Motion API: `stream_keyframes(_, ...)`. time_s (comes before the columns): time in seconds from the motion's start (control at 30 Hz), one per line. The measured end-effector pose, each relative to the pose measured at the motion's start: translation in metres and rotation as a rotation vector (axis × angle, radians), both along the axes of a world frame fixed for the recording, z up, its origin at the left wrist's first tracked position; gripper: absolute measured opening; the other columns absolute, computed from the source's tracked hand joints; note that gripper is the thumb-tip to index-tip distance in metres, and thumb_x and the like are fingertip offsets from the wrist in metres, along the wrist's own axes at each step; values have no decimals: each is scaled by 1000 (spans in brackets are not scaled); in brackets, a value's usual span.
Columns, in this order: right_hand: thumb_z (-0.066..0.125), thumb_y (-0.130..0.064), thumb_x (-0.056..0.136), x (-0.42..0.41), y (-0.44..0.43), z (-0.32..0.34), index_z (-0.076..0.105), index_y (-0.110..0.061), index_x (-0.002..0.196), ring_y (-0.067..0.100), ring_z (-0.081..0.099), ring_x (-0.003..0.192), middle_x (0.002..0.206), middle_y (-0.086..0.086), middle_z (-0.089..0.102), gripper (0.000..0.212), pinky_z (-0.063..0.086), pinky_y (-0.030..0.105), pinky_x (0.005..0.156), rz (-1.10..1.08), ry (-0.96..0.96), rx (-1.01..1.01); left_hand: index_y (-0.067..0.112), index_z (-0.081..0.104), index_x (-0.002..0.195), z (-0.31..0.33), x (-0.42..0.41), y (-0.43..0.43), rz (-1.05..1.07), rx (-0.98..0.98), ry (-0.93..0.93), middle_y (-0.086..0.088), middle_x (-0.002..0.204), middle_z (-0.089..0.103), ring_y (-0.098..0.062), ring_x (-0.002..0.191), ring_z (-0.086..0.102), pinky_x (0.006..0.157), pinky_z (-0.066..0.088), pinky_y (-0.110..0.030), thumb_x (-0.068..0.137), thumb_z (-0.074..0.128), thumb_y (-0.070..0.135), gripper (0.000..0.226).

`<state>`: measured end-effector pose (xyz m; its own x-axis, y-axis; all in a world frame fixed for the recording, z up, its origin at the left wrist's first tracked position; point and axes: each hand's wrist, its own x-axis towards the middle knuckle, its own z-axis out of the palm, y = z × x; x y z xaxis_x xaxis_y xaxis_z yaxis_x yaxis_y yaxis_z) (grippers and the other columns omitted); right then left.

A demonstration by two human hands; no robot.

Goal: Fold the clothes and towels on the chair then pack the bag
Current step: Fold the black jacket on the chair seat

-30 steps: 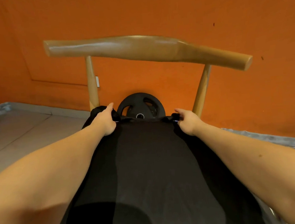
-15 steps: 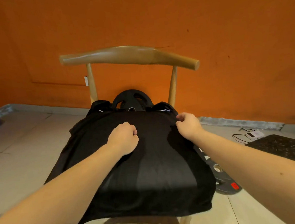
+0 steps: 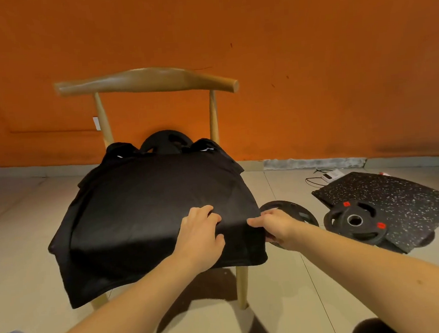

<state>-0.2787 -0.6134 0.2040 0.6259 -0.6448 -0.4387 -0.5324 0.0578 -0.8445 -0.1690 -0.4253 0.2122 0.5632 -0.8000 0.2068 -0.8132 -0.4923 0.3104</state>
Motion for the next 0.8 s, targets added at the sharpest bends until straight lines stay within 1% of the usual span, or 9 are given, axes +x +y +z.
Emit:
stream_keyframes(0.13, 79, -24, 89, -16, -5, 10, 64, -6, 105, 21, 65, 94, 102, 8, 68, 28, 59, 32, 79, 47, 107, -39, 23, 53, 144, 0, 0, 5, -18, 31, -74, 7, 154, 41, -17, 140, 36, 113, 34, -36, 101, 54, 34, 44)
stream_keyframes(0.2, 80, -30, 89, -24, -7, 12, 64, -6, 97, 21, 54, 79, 88, 8, 62, 30, 48, 28, 62, 67, 180, -75, 21, 57, 137, 1, 2, 8, -9, 43, -112, 8, 145, 48, -17, 130, 42, 106, 40, -34, 100, 54, 33, 39)
stream_keyframes(0.3, 81, -34, 87, -30, -7, 20, 63, -7, 95, 20, 49, 73, 82, 8, 58, 33, 40, 26, 54, 79, 190, -35, 21, 61, 129, 3, -2, 7, 0, 48, -129, 7, 135, 53, -16, 122, 46, 101, 43, -33, 99, 55, 35, 34)
stream_keyframes(0.4, 79, -33, 89, -29, -6, 30, 65, -7, 107, 15, 52, 69, 84, 6, 63, 35, 40, 21, 50, 79, 126, 105, 24, 61, 112, 10, -19, 2, -39, -51, -44, 8, 117, 56, -15, 109, 47, 97, 47, -35, 95, 60, 50, 30)
stream_keyframes(0.47, 75, -30, 93, -27, -6, 34, 64, -8, 108, 11, 51, 60, 77, 4, 64, 29, 40, 18, 45, 85, 84, 194, 27, 54, 97, 17, -38, 0, -106, -120, 77, 11, 101, 50, -12, 94, 46, 84, 48, -35, 87, 64, 62, 37)
stream_keyframes(0.53, 69, -29, 97, -26, -5, 39, 63, -8, 103, 8, 47, 53, 74, 4, 64, 23, 39, 16, 41, 103, 62, 238, 28, 46, 95, 23, -59, -3, -171, -102, 198, 13, 97, 44, -10, 86, 44, 71, 45, -32, 76, 69, 72, 53)
stream_keyframes(0.63, 62, -29, 102, -24, -5, 43, 63, -7, 92, 6, 45, 47, 74, 4, 64, 23, 38, 13, 39, 158, 41, 278, 26, 44, 107, 20, -78, -11, -193, -37, 53, 13, 100, 39, -10, 90, 42, 67, 37, -26, 72, 73, 73, 65)
stream_keyframes(0.7, 62, -29, 101, -25, -6, 43, 64, -7, 88, 6, 46, 47, 75, 5, 64, 26, 39, 12, 40, 191, 48, 275, 23, 48, 115, 17, -81, -16, -169, -100, -74, 11, 100, 38, -12, 96, 45, 71, 36, -23, 84, 70, 60, 53)
stream_keyframes(0.8, 64, -32, 99, -25, -13, 44, 64, -8, 92, 8, 49, 53, 82, 6, 62, 25, 39, 13, 42, 262, 74, 263, 21, 59, 114, 19, -81, -20, -190, -167, -190, 8, 99, 47, -14, 97, 48, 72, 39, -26, 96, 57, 47, 32)
